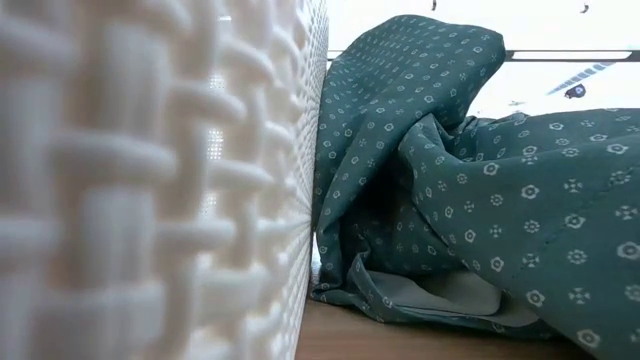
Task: Pick & Place Cloths
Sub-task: Put the black polo into the white bin
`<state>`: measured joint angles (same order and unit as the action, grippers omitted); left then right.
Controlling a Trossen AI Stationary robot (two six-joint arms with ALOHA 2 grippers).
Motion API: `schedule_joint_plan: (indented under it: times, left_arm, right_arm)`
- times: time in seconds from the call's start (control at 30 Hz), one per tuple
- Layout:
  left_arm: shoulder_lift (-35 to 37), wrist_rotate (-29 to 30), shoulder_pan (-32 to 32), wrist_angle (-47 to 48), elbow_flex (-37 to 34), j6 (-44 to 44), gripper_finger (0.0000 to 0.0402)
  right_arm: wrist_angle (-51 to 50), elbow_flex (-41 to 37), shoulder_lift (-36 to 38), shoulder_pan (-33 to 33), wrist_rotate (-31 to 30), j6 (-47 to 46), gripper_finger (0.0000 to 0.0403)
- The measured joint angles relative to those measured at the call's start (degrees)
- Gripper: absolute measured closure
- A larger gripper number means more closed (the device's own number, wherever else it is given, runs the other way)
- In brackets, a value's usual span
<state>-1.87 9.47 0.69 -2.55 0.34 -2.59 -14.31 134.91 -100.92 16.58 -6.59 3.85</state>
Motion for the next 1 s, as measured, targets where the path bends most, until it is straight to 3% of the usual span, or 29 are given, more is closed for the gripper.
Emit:
schedule_joint_plan:
  times: [0.17, 0.7, 1.0]
  left_arm:
    - [0.0, 0.0, 0.0, 0.0, 0.0, 0.0, 0.0367]
    - [0.0, 0.0, 0.0, 0.0, 0.0, 0.0, 0.0367]
    - [0.0, 0.0, 0.0, 0.0, 0.0, 0.0, 0.0367]
  right_arm:
    - [2.0, 0.0, -2.5, 0.0, 6.5, -4.1, 0.0385]
    - [3.1, 0.1, -12.4, -1.1, 14.9, -12.4, 0.0385]
    - [0.7, 0.1, -18.2, -2.4, 24.7, -21.1, 0.0385]
